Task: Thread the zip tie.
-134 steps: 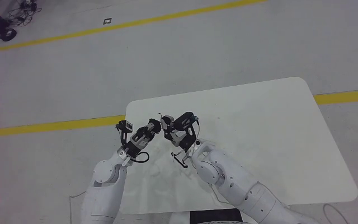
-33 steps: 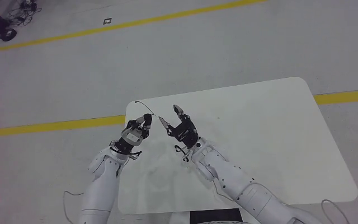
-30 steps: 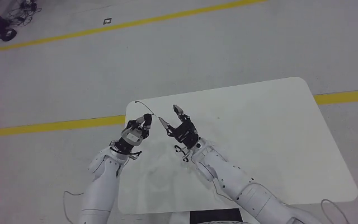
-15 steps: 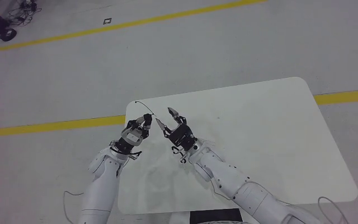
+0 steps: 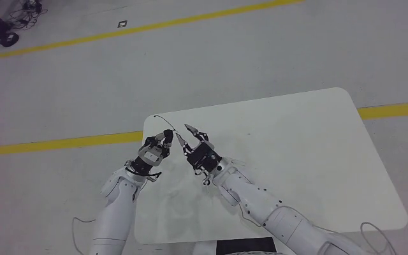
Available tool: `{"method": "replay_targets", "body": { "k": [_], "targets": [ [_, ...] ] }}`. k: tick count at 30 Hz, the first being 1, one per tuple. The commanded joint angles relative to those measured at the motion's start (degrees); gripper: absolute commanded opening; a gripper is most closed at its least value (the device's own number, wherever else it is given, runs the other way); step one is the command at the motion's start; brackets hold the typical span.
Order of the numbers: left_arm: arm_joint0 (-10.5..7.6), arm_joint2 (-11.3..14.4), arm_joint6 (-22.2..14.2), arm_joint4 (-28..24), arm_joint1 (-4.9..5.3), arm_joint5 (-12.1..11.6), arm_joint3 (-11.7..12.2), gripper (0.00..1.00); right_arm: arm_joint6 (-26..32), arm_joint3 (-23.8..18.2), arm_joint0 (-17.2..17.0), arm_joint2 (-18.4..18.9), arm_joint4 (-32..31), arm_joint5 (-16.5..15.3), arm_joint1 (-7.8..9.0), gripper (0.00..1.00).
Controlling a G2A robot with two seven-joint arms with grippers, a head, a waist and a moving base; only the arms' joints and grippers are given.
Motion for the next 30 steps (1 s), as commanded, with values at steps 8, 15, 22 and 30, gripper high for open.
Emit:
{"method": "replay_targets", "body": {
  "k": [8, 15, 22, 30],
  "targets": [
    [0.00, 0.00, 0.00, 0.00, 0.00, 0.00, 0.00, 0.00, 0.21, 0.09, 0.56, -0.48, -1.41, 0.37, -0.30, 0.20],
    [0.00, 0.00, 0.00, 0.00, 0.00, 0.00, 0.00, 0.00, 0.07, 0.20, 1.13, -1.12, -1.41, 1.17, -0.23, 0.13],
    [0.00, 0.00, 0.00, 0.00, 0.00, 0.00, 0.00, 0.00, 0.57, 0.19, 1.40, -1.67, -1.41, 1.56, -0.03, 0.00],
    [0.00, 0.00, 0.00, 0.00, 0.00, 0.00, 0.00, 0.00, 1.73, 1.04, 2.82, -3.51, -1.41, 3.47, 0.68, 0.00]
  ]
}}
